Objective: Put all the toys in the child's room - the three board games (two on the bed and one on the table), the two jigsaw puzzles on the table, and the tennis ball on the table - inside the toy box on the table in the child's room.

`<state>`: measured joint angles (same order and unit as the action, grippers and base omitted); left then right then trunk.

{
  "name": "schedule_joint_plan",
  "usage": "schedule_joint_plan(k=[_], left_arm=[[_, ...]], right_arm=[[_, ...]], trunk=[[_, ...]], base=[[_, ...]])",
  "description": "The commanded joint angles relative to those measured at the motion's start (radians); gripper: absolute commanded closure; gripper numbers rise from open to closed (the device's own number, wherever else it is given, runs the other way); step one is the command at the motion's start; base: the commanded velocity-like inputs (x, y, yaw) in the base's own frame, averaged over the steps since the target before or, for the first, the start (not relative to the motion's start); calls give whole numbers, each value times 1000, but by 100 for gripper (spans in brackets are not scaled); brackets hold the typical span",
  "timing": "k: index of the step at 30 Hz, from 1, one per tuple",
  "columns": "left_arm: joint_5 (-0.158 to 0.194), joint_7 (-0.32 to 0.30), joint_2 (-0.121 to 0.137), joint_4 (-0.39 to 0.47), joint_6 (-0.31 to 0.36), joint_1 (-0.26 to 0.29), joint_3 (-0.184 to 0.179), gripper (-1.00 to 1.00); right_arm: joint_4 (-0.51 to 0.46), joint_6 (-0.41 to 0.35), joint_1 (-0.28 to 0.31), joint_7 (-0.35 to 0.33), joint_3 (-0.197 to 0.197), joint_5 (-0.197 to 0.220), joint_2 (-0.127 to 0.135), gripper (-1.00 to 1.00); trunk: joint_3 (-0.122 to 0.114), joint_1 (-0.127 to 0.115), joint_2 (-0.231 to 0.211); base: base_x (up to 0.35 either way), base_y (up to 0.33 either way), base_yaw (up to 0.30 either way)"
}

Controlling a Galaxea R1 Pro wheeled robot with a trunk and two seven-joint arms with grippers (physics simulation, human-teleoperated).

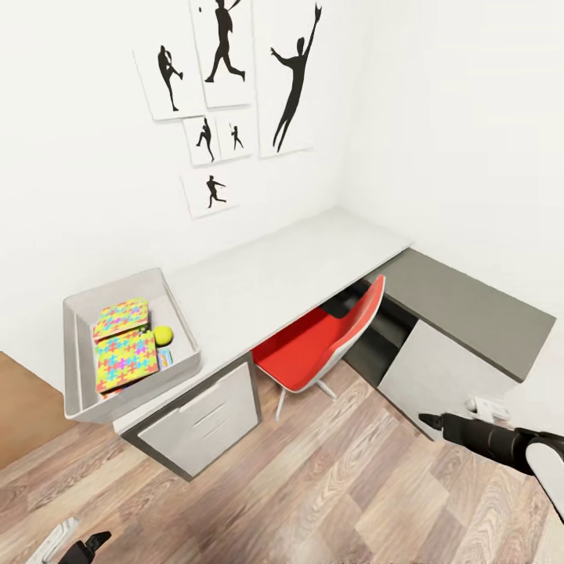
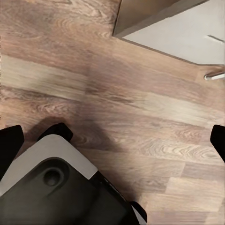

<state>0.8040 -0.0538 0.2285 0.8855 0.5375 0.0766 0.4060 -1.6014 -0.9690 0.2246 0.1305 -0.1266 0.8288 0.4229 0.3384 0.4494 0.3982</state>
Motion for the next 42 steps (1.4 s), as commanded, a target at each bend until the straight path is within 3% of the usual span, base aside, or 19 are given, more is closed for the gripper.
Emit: schedule_joint_plan(k=[1, 6, 9, 10, 14, 15, 16, 20, 21, 24, 25, 29, 30, 34, 42], left_arm=[[1, -3, 1, 0, 7, -4, 4, -100], [-2, -2, 3, 0, 6, -20, 8, -100], [-3, -2, 4, -6, 6, -32, 7, -100], [-3, -2, 4, -6, 6, -32, 7, -100], [-10, -2, 1, -49, 6, -39, -2, -100], [-10, -2, 1, -49, 6, -39, -2, -100], [-17, -2, 0, -66, 6, -40, -7, -100], [-81, -3, -5, -139, 2, -42, -44, -100], [-81, -3, -5, -139, 2, -42, -44, -100], [-148, -3, -12, -195, -25, -42, -85, -100], [-148, -3, -12, -195, -25, -42, -85, -100], [-226, -3, -33, -284, -108, -43, -130, -100], [-226, -3, -33, -284, -108, -43, -130, -100], [-284, -2, -46, -384, -193, -43, -158, -100], [-319, -3, -61, -485, -290, -43, -171, -100]], right_arm=[[6, -4, -18, 9, 2, 2, -2, -100], [68, 2, -73, 4, 17, -24, -12, -100], [206, 32, -103, 1, 87, -58, -43, -100], [206, 32, -103, 1, 87, -58, -43, -100], [446, 159, -107, -4, 241, -110, -101, -100], [446, 159, -107, -4, 241, -110, -101, -100], [508, 205, -102, -5, 280, -121, -113, -100], [759, 399, -79, -25, 434, -150, -159, -100], [759, 399, -79, -25, 434, -150, -159, -100], [928, 525, -68, -70, 526, -160, -198, -100], [928, 525, -68, -70, 526, -160, -198, -100], [1098, 656, -62, -132, 592, -167, -234, -100], [1098, 656, -62, -132, 592, -167, -234, -100], [1188, 757, -62, -163, 623, -169, -249, -100], [1243, 850, -70, -179, 638, -168, -255, -100]], trunk=[[2, 1, 2], [2, 1, 2], [2, 1, 2], [2, 1, 2], [2, 1, 2], [2, 1, 2], [2, 1, 2], [2, 1, 2], [2, 1, 2], [2, 1, 2], [2, 1, 2], [2, 1, 2], [2, 1, 2], [2, 1, 2], [2, 1, 2]], base=[[0, 0, -149], [0, 0, -103], [0, 0, -50], [0, 0, -39], [0, 0, -23], [0, 0, -16], [0, 0, -13], [0, 0, -8], [0, 0, -5], [0, 0, -3], [0, 0, -3], [0, 0, -2], [0, 0, -1], [0, 0, 0], [0, 0, 0]])
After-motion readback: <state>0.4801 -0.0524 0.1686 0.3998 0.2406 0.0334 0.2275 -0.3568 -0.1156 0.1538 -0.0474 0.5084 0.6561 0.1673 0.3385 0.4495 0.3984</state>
